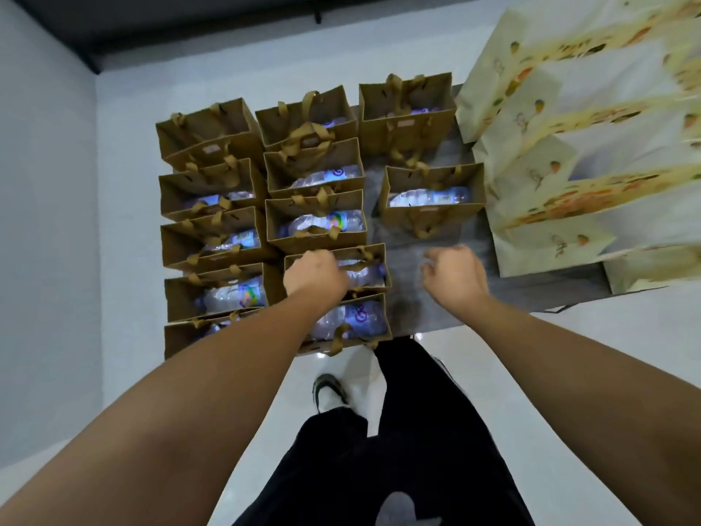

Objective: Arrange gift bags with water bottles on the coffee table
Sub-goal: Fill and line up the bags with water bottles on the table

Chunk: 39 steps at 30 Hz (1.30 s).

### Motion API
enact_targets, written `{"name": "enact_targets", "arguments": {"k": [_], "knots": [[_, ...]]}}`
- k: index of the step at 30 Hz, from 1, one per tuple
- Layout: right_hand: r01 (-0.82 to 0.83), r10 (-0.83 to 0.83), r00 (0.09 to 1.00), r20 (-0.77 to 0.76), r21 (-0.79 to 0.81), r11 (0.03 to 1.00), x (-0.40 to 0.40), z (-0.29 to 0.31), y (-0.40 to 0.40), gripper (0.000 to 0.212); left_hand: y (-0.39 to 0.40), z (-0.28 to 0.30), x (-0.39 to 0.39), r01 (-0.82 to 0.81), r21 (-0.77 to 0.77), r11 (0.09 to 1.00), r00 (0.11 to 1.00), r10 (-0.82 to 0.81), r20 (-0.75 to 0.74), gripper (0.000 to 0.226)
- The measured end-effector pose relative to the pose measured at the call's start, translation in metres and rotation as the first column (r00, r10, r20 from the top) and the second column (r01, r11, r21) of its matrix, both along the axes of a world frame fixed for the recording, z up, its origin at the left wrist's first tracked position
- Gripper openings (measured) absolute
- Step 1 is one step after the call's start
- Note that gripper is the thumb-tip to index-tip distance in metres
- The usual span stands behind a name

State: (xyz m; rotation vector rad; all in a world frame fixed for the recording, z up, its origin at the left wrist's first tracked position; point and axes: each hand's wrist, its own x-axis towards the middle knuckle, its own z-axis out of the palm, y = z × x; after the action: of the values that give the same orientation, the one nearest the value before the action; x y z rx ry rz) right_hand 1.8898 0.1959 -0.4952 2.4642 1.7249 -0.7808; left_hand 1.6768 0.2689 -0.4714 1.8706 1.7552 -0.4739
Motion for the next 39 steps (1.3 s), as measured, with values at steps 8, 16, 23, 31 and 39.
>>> {"name": "enact_targets", "arguments": {"k": [8,16,23,31,39], "knots": [[0.249,-0.251,0.968,0.002,0.120,0.961,0.071,-0.016,0.070,0.039,0.096,-0.007,0.102,0.145,0.183,0.972,0.986,-0.157,0.056,0.025],[0.520,-0.497,0.844,-0.200,0.080,0.850,0.101,-0.050,0.106,0.028,0.188,-0.036,0.152,0.107,0.274,0.956,0.992,-0.122,0.036,0.034],[0.727,-0.718,0.663,-0.211,-0.049,0.685,0.120,-0.076,0.133,0.032,0.226,-0.075,0.164,0.288,0.374,0.881,0.938,-0.338,0.074,0.049],[0.786,-0.778,0.597,-0.196,-0.051,0.616,0.127,-0.085,0.159,0.034,0.250,-0.082,0.171,0.460,0.212,0.862,0.887,-0.455,-0.075,0.029],[0.790,-0.755,0.582,-0.302,-0.010,0.613,0.121,-0.087,0.193,0.031,0.233,-0.092,0.148,0.430,0.346,0.834,0.873,-0.481,0.077,0.032]]}}
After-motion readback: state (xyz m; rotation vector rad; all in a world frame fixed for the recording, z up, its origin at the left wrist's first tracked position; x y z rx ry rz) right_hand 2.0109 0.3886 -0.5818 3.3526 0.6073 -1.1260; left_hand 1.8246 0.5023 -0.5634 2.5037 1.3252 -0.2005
